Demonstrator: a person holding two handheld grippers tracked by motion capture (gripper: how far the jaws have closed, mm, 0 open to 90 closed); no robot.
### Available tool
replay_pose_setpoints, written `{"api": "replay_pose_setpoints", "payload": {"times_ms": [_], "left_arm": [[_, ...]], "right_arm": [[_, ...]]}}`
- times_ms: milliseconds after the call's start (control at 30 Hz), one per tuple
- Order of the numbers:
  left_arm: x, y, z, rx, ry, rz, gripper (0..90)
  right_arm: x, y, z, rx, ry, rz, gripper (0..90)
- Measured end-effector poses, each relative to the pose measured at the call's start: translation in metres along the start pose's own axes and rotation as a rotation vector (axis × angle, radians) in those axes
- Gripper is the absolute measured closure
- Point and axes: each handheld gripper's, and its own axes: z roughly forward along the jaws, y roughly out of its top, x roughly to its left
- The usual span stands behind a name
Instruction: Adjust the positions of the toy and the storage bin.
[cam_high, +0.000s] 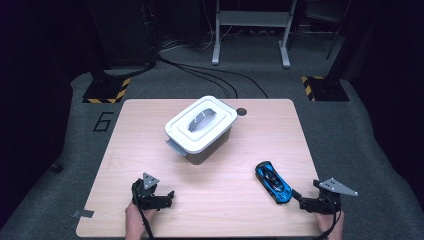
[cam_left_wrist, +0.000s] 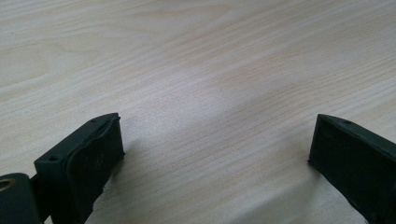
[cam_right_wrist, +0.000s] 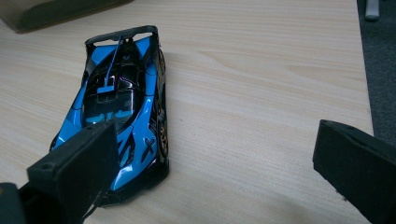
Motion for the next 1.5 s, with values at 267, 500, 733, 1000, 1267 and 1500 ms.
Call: {"api": "replay_pose_setpoints", "payload": {"times_ms": [267,500,733,1000,1267,1500], "left_arm": [[0.000,0.000,0.000,0.003,0.006,-0.001,2.0],[0.000,0.002,0.001,-0.006,-0.015,0.006,2.0],[0.003,0.019,-0.010,-0.006,-0.048,0.021,3.0],[0.011,0.059,-0.026,-0.047,-0.076,0.053,2.7],[0.018,0.092,-0.029,-0.039,-0.083,0.095,2.7],[0.029,0.115,-0.027,-0.053,-0.110,0.074,2.4]], "right_arm": [[0.001,0.000,0.001,0.011,0.003,0.000,0.0],[0.001,0.000,0.001,0.010,0.007,0.001,0.0],[0.001,0.000,0.001,0.010,0.000,-0.001,0.0],[0.002,0.001,0.001,0.014,-0.004,-0.003,0.0],[0.002,0.001,0.001,0.018,-0.009,0.000,0.0],[0.003,0.001,0.001,0.017,-0.007,0.000,0.0]]}}
